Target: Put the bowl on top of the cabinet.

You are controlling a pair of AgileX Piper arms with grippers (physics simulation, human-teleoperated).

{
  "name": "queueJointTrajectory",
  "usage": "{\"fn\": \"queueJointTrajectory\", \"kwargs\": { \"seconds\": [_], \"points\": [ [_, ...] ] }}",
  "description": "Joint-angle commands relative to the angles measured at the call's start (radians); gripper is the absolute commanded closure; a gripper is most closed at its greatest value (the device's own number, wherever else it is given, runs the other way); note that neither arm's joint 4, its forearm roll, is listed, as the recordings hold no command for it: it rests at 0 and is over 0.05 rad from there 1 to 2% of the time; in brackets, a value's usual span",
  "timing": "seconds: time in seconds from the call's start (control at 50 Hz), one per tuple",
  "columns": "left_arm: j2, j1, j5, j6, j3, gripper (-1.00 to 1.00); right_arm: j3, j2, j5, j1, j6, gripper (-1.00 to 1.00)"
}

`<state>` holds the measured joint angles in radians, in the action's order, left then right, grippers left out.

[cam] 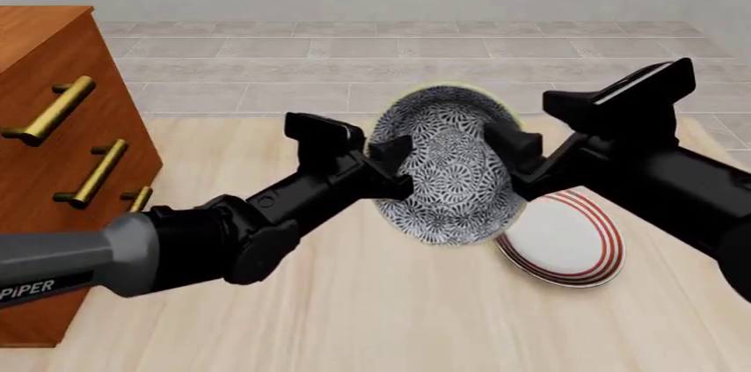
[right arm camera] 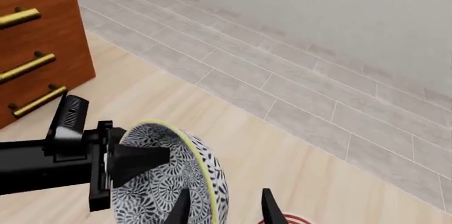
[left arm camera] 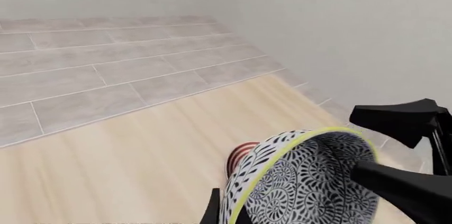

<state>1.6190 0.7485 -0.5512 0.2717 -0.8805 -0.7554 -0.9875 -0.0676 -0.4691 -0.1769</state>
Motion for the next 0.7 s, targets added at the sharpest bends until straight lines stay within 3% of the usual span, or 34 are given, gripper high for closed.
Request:
{"fn": "queueJointTrajectory", "kwargs": {
  "seconds": [0.02,0.3,0.62,0.7],
  "points": [
    [-0.004,-0.025,-0.001,-0.018,0.002,1.00,-0.007,0.028,-0.019,-0.008,0.014,-1.00],
    [0.002,-0.084,0.015,-0.039,-0.011,1.00,-0.015,0.125,-0.095,-0.057,0.052,-1.00],
    [-0.012,-0.109,0.024,-0.049,-0.004,1.00,-0.025,0.161,-0.120,-0.041,0.049,-1.00],
    [-0.017,-0.127,0.037,-0.084,-0.007,1.00,-0.025,0.170,-0.126,-0.042,0.047,-1.00]
  ]
}}
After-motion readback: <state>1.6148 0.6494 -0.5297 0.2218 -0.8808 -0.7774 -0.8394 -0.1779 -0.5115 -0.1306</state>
